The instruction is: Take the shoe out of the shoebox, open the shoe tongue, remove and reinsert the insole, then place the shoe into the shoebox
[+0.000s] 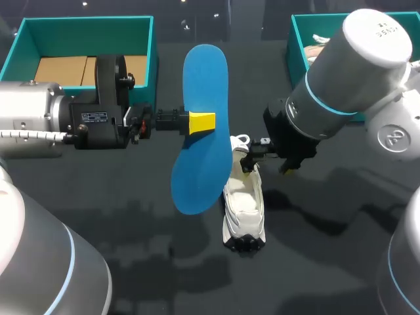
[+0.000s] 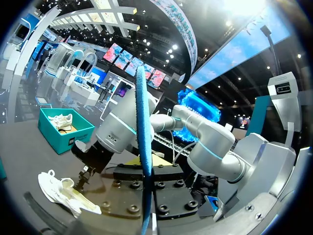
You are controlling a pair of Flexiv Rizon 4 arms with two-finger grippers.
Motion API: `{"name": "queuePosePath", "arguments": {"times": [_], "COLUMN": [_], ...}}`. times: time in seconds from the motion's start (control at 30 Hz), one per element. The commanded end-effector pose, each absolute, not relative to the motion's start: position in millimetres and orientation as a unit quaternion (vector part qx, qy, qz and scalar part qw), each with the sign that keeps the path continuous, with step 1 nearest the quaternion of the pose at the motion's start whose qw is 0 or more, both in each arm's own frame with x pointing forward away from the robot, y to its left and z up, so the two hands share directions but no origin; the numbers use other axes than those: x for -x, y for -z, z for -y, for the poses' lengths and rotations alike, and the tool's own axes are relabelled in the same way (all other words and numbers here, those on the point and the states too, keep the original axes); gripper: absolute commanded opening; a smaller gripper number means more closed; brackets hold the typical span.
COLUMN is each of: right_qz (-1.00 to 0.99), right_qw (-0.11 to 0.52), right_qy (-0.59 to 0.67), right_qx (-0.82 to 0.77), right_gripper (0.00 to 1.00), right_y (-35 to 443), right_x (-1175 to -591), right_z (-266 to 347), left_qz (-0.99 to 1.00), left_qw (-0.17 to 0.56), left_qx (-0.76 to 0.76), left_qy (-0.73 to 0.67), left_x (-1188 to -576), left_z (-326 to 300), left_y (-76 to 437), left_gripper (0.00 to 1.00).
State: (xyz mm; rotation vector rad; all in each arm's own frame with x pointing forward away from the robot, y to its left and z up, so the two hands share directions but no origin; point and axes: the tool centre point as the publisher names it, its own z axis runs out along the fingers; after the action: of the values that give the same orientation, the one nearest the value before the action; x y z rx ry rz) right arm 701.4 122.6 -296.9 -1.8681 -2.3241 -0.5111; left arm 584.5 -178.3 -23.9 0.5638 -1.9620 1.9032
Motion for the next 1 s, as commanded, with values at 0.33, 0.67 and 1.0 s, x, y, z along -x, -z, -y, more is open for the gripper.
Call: {"name": "queuePosePath", "arguments": {"times": [0.33, 0.67, 1.0], "right_qz": [0.727, 0.700, 0.708], "right_qw": [0.170, 0.200, 0.212], "right_qy": [0.227, 0.290, 0.290], "right_qx": [0.625, 0.621, 0.608], "right_gripper": [1.00, 1.00, 1.00], "right_y": [235, 208, 189], "right_x": [-715, -722, -734], "right_z": [-100, -100, -104], "left_qz": [0.689, 0.632, 0.538], "left_qw": [-0.086, -0.255, -0.335], "left_qx": [0.082, 0.275, 0.377], "left_qy": [-0.714, -0.679, -0.675], "left_x": [-616, -635, -642], "left_z": [170, 166, 167], "left_y": [-14, -13, -7], "left_gripper": [0.00, 0.00, 0.00]}}
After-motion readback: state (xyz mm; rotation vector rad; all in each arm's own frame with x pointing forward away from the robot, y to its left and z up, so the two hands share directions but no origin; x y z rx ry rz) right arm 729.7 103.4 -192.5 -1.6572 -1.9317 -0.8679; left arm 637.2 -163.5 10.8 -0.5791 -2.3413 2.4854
